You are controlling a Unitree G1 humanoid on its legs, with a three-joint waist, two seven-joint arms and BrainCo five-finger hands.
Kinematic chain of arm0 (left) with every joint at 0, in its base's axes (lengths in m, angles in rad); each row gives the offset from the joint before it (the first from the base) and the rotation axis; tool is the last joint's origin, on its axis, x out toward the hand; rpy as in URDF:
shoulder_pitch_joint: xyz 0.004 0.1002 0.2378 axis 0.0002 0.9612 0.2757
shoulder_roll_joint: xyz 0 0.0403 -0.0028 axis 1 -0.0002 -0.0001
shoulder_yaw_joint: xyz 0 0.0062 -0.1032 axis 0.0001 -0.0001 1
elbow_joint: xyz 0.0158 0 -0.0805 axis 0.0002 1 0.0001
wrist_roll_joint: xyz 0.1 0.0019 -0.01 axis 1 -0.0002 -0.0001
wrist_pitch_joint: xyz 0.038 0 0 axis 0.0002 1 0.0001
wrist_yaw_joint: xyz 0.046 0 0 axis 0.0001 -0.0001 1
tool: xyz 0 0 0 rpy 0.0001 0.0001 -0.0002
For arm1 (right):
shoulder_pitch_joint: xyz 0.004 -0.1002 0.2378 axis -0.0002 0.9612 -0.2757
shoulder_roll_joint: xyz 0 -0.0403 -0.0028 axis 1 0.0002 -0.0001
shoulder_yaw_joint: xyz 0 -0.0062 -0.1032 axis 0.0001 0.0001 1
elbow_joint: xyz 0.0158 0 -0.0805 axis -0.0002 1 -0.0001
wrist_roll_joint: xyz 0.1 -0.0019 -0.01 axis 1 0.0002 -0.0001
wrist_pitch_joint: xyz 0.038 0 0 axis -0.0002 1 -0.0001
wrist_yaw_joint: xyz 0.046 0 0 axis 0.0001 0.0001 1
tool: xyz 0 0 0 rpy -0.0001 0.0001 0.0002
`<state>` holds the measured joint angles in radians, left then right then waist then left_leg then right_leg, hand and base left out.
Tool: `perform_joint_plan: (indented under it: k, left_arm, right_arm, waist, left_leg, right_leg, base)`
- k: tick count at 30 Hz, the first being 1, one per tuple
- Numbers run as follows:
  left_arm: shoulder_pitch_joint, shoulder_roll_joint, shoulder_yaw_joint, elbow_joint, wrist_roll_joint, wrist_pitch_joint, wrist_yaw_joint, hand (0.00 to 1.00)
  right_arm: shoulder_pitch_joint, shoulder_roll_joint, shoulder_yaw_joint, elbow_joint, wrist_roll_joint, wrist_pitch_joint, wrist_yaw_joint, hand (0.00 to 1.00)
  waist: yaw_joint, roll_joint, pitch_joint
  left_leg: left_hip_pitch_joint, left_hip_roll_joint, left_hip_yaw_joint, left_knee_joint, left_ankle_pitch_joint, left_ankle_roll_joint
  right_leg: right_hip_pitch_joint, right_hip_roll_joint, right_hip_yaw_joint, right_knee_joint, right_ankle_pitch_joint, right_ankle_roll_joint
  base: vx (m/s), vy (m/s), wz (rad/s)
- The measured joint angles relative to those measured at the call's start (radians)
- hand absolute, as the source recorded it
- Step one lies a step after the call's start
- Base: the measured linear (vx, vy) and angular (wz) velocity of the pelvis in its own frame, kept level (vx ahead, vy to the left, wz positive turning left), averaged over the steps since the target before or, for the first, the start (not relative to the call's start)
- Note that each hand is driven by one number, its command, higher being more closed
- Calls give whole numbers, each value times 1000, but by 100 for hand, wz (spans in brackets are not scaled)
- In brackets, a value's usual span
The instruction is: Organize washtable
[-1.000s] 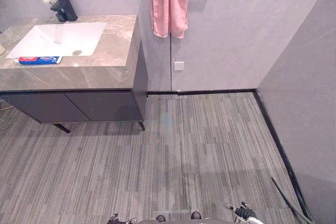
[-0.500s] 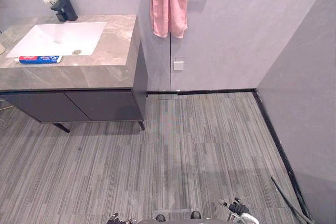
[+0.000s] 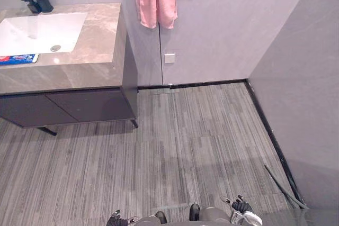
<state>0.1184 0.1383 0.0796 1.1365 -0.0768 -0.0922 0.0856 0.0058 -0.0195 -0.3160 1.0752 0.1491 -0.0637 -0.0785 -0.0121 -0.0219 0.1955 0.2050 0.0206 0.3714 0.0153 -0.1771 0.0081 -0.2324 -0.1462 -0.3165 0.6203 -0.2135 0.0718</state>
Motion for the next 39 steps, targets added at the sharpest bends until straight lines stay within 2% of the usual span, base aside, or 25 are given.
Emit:
perform_joint_plan:
  k: [3, 5, 7, 8, 9, 12, 13, 16, 18, 20, 21, 22, 23, 24, 25, 26, 28, 30, 31, 32, 33, 34, 35, 37, 39]
  left_arm:
    - [-17, -5, 2, 4, 0, 1, 1, 0]
    - [-21, -5, 19, 5, 1, 1, 0, 0]
    - [-21, -25, 68, 4, 1, 1, -1, 0]
    - [-25, -39, 90, 3, 0, 1, -1, 0]
    - [-27, -61, 133, -10, -7, -2, -4, 0]
    - [-16, -107, 246, -52, -67, -3, -15, 0]
    - [-12, -113, 259, -67, -82, -3, -15, 0]
    - [-34, -125, 263, -117, -94, -12, -14, 0]
    - [-50, -134, 264, -137, -115, -29, -12, 0]
    - [-69, -149, 251, -147, -127, -34, -11, 0]
    - [-71, -150, 247, -148, -127, -35, -10, 0]
    - [-70, -153, 237, -145, -127, -34, -7, 0]
    - [-65, -155, 237, -144, -128, -33, -6, 0]
    - [-62, -144, 239, -146, -129, -36, -5, 0]
    - [-62, -131, 234, -144, -127, -35, -5, 0]
    - [-61, -119, 231, -143, -127, -31, -6, 0]
    - [-61, -115, 230, -132, -128, -31, -2, 0]
    - [-61, -105, 213, -111, -129, -27, 3, 0]
    - [-62, -92, 187, -92, -129, -26, 2, 0]
    - [-65, -87, 181, -83, -129, -24, 2, 0]
    - [-64, -83, 173, -65, -129, -20, 3, 0]
    - [-64, -83, 167, -62, -128, -20, 3, 0]
    - [-68, -88, 163, -56, -127, -20, 1, 0]
    - [-73, -90, 164, -48, -127, -21, 1, 0]
    - [-75, -95, 169, -47, -126, -20, 1, 0]
  right_arm:
    - [-11, -2, 0, -2, 4, -5, 16, 0]
    - [-18, -3, -1, 0, 7, -5, 16, 0]
    - [-10, -14, -18, -3, 10, -5, 16, 0]
    - [-9, -18, -30, -6, 9, -6, 16, 0]
    - [-11, -14, -41, -6, 6, -4, 15, 0]
    - [0, -2, -42, -42, 8, -2, 11, 0]
    - [6, -5, -34, -42, 8, 0, 10, 0]
    - [25, 10, -25, -60, 22, 1, -3, 0]
    - [20, 18, -26, -66, 38, 1, -7, 0]
    - [21, 33, -28, -77, 39, -1, -7, 0]
    - [25, 33, -28, -78, 39, -1, -7, 0]
    - [34, 28, -28, -79, 38, -1, -8, 0]
    - [41, 28, -27, -77, 37, 0, -10, 0]
    - [47, 37, -27, -68, 36, 0, -10, 0]
    - [51, 47, -27, -66, 36, 1, -9, 0]
    - [60, 65, -28, -65, 34, 1, -8, 0]
    - [63, 67, -29, -61, 29, 2, -7, 0]
    - [66, 64, -30, -58, 24, 1, -5, 0]
    - [66, 52, -29, -53, 15, 0, -3, 0]
    - [66, 49, -29, -47, 13, -1, -2, 0]
    - [65, 47, -28, -50, 10, -1, -3, 0]
    - [64, 45, -28, -50, 6, -1, -3, 0]
    - [64, 39, -28, -50, 6, -5, 3, 0]
    - [63, 38, -29, -58, 6, -7, 11, 0]
    - [63, 37, -31, -73, 7, -8, 16, 0]
  waist:
    - [-8, 12, 7]
    - [-28, 12, 11]
    - [-37, 25, 10]
    - [-39, 27, 4]
    - [-22, 44, 0]
    - [-18, 68, 19]
    - [-6, 73, 20]
    - [18, 49, 35]
    - [38, 43, 35]
    - [44, 31, 37]
    - [47, 31, 37]
    - [51, 38, 32]
    - [60, 37, 27]
    - [59, 7, 8]
    - [53, -13, -3]
    - [57, -41, -16]
    - [65, -48, -20]
    - [57, -55, -23]
    - [49, -41, -15]
    - [41, -40, -14]
    - [28, -43, -16]
    - [27, -42, -16]
    - [24, -32, -16]
    - [24, -27, -14]
    - [20, -21, -12]
  left_leg:
    - [13, 40, 0, 1, -23, -29]
    - [28, 66, -16, 2, -43, -74]
    - [65, 94, -39, 9, -77, -117]
    - [71, 114, -48, 29, -85, -130]
    - [33, 149, -61, 139, -85, -136]
    - [-216, 291, -133, 742, -64, -151]
    - [-256, 315, -145, 856, -67, -150]
    - [-381, 307, -123, 910, -75, -148]
    - [-458, 295, -95, 807, -78, -144]
    - [-497, 224, -96, 500, -61, -135]
    - [-496, 204, -100, 417, -35, -122]
    - [-496, 171, -124, 280, 47, -95]
    - [-492, 157, -144, 266, 137, -76]
    - [-487, 120, -150, 271, 169, -34]
    - [-486, 101, -146, 268, 158, -22]
    - [-479, 76, -135, 281, 129, -10]
    - [-442, 58, -121, 299, 81, 8]
    - [-365, 24, -133, 296, 19, 23]
    - [-306, 6, -153, 279, -19, 31]
    - [-276, 1, -166, 273, -28, 33]
    - [-185, -4, -180, 226, -36, 40]
    - [-151, -3, -188, 205, -36, 40]
    - [-78, 12, -215, 157, -36, 39]
    - [-49, 23, -235, 140, -36, 39]
    - [-12, 38, -264, 122, -40, 32]
  right_leg:
    - [-62, 8, -23, -158, 25, -6]
    - [-71, 45, 35, -346, 144, -6]
    - [-67, 51, 52, -299, 189, -50]
    - [-66, 62, 45, -282, 178, -66]
    - [-54, 88, 39, -272, 141, -95]
    - [64, 156, 29, -336, 102, -132]
    - [118, 173, 37, -362, 95, -140]
    - [276, 179, 64, -461, 89, -145]
    - [329, 176, 83, -514, 89, -144]
    - [387, 144, 95, -560, 67, -108]
    - [400, 136, 99, -570, 58, -94]
    - [427, 128, 103, -585, 41, -68]
    - [441, 120, 109, -587, 25, -45]
    - [456, 85, 114, -579, -4, -19]
    - [453, 63, 112, -567, -8, -14]
    - [422, 29, 111, -490, -8, -13]
    - [375, -1, 130, -310, -6, -11]
    - [293, -57, 143, -31, 55, 74]
    - [218, -92, 159, 182, 118, 106]
    - [187, -97, 158, 262, 96, 94]
    - [123, -98, 141, 352, 12, 52]
    - [102, -92, 126, 349, -11, 34]
    - [38, -51, 86, 243, -56, -5]
    - [-7, -22, 76, 130, -60, -12]
    - [-52, 20, 93, -125, -3, -19]
  base:
    - [240, -60, 1]
    - [366, -170, 26]
    - [383, -217, 41]
    - [398, -211, 23]
    - [496, -322, 12]
    - [533, -338, -13]
    - [635, -286, -38]
    - [446, -157, -25]
    - [418, -38, -34]
    - [398, 91, -29]
    - [383, 189, -31]
    - [309, 197, -26]
    - [483, 308, -19]
    - [350, 204, 0]
    - [562, 270, 16]
    - [485, 208, 17]
    - [498, 261, 8]
    - [433, 233, 17]
    - [334, 160, 30]
    - [515, 174, 49]
    - [434, 100, 47]
    - [609, 81, 64]
    - [430, 11, 52]
    - [386, -42, 56]
    - [484, -157, 82]
